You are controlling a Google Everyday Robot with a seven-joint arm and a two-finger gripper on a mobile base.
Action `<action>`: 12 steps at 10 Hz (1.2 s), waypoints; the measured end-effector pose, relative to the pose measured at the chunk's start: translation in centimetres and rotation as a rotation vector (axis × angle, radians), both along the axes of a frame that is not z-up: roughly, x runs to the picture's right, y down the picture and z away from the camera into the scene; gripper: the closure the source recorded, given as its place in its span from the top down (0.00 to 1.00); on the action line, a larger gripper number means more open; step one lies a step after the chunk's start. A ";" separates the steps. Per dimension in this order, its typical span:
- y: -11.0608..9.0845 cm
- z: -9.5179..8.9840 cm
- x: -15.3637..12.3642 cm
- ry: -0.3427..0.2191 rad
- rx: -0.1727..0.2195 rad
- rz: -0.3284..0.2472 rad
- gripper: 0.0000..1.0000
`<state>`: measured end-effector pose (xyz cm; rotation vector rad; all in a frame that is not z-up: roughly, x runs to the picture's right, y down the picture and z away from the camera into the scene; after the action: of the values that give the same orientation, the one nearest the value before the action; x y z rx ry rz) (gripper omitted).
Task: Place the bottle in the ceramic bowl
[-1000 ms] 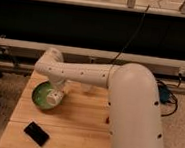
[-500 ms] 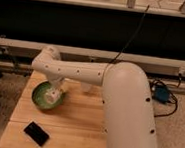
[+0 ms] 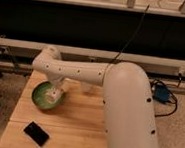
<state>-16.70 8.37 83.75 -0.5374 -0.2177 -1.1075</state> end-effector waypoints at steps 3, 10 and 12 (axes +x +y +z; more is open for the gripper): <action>1.0 0.2 -3.4 -0.067 -0.015 -0.020 0.64; 0.2 0.5 -4.7 -0.151 -0.026 -0.013 0.80; -1.5 -0.2 -4.3 -0.161 -0.015 -0.006 0.80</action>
<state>-20.99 6.87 83.53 -0.4628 -0.3654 -1.1568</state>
